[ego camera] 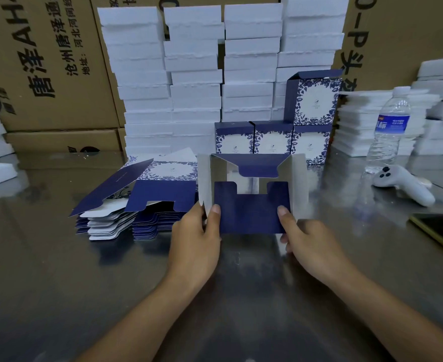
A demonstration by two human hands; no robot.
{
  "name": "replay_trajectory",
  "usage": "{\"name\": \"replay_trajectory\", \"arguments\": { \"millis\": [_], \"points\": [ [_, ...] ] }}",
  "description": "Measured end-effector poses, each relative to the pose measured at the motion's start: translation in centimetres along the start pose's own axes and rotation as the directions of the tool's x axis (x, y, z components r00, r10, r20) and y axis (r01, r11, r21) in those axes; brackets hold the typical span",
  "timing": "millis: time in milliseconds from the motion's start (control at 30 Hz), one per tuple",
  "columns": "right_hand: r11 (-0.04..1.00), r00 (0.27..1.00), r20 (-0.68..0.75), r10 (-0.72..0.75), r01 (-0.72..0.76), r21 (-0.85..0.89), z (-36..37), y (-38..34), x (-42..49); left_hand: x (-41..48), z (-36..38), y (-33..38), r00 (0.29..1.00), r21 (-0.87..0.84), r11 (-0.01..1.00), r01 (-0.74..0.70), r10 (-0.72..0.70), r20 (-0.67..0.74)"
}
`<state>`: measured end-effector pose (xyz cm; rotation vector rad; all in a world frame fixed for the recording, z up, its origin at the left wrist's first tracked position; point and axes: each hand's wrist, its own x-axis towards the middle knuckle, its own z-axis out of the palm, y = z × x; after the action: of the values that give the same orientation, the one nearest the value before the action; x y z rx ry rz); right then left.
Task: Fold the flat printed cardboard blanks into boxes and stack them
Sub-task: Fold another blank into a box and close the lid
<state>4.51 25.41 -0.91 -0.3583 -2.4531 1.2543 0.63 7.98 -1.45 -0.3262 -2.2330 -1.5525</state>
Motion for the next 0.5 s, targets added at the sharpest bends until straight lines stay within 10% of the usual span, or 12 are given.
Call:
{"name": "replay_trajectory", "arguments": {
  "millis": [267,500],
  "points": [
    [0.896,0.978,0.027,0.209,-0.202,0.397,0.1,-0.6,0.2,-0.5,0.4,1.2,0.971,-0.071,0.975,0.208,-0.198,0.132],
    [0.837,0.962,0.131,0.239,-0.273,0.474,0.0,-1.2,-0.5,-0.9,0.2,1.9,0.786,-0.423,0.664,0.616,-0.485,0.383]
  ]
}}
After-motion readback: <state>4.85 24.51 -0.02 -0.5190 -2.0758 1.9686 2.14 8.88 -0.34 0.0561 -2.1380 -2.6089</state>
